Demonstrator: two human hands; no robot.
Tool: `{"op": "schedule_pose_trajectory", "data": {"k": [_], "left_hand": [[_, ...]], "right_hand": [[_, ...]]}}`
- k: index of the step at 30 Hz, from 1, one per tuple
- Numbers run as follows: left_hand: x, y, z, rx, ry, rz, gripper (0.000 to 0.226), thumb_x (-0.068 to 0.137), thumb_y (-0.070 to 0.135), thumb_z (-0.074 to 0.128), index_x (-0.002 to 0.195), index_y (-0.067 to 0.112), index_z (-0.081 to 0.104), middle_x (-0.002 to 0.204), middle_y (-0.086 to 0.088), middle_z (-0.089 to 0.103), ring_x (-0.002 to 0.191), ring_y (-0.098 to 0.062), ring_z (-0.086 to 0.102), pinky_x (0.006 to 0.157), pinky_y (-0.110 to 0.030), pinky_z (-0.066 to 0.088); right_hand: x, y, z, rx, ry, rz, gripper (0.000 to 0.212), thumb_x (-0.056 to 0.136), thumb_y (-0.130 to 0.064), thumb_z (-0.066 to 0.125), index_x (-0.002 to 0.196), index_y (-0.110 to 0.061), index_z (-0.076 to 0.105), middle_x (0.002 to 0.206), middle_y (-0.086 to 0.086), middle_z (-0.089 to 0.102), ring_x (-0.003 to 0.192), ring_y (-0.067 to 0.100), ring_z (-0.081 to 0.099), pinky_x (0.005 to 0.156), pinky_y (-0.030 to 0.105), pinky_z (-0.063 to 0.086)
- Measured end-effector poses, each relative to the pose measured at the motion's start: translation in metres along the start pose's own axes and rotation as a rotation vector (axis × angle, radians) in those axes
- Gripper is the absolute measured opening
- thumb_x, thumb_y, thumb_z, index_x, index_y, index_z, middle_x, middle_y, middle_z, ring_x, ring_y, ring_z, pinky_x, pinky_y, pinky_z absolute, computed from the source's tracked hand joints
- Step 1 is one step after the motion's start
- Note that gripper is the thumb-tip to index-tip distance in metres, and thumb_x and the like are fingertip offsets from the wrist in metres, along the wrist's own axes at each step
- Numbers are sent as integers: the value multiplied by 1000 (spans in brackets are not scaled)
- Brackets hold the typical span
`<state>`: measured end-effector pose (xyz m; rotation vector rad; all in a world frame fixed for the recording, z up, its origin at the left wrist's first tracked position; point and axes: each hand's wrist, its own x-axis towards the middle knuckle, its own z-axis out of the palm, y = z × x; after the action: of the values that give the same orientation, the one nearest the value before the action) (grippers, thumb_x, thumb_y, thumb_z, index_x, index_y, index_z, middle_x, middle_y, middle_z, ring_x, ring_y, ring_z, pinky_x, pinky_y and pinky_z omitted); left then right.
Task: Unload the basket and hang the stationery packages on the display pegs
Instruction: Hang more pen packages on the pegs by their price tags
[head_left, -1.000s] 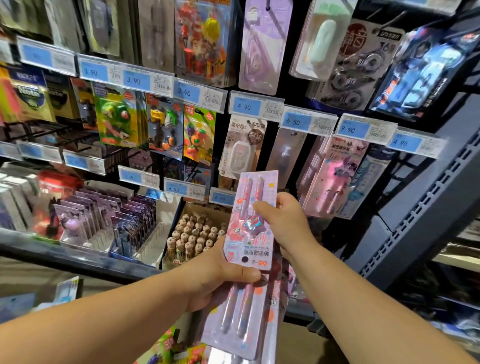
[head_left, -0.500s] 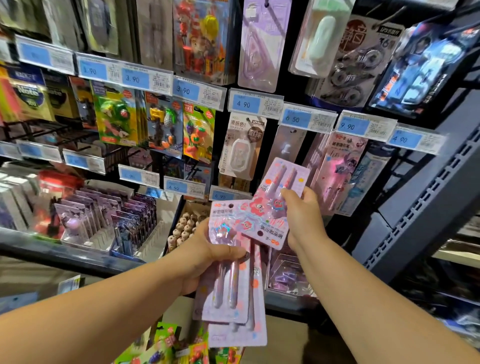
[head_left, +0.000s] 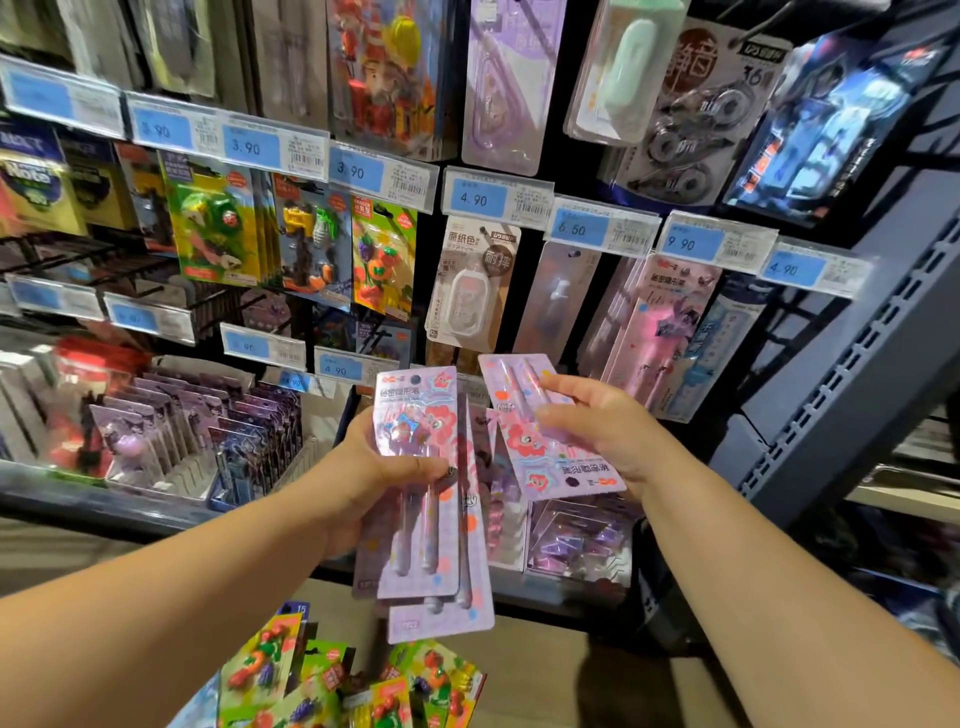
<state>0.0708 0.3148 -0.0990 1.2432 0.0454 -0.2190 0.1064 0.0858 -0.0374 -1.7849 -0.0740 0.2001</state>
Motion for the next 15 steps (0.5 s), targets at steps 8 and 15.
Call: {"op": "schedule_pose_trajectory", "data": {"k": [8, 15], "left_hand": [[5, 1, -11, -40, 49, 40, 82, 59, -9, 81, 131, 9, 48, 104, -23, 71, 77, -33, 72, 60, -38, 57], [8, 7, -22, -15, 125, 86, 63, 70, -13, 74, 123, 11, 51, 104, -20, 72, 81, -34, 71, 66, -45, 61]], "right_hand": [[-3, 3, -9, -136, -117, -90, 102, 76, 11, 74, 136, -50, 16, 105, 3, 74, 91, 19, 73, 72, 29, 58], [-12, -6, -13, -201, 58, -158, 35, 67, 3, 84, 94, -8, 66, 81, 5, 74, 62, 10, 71, 51, 21, 53]]}}
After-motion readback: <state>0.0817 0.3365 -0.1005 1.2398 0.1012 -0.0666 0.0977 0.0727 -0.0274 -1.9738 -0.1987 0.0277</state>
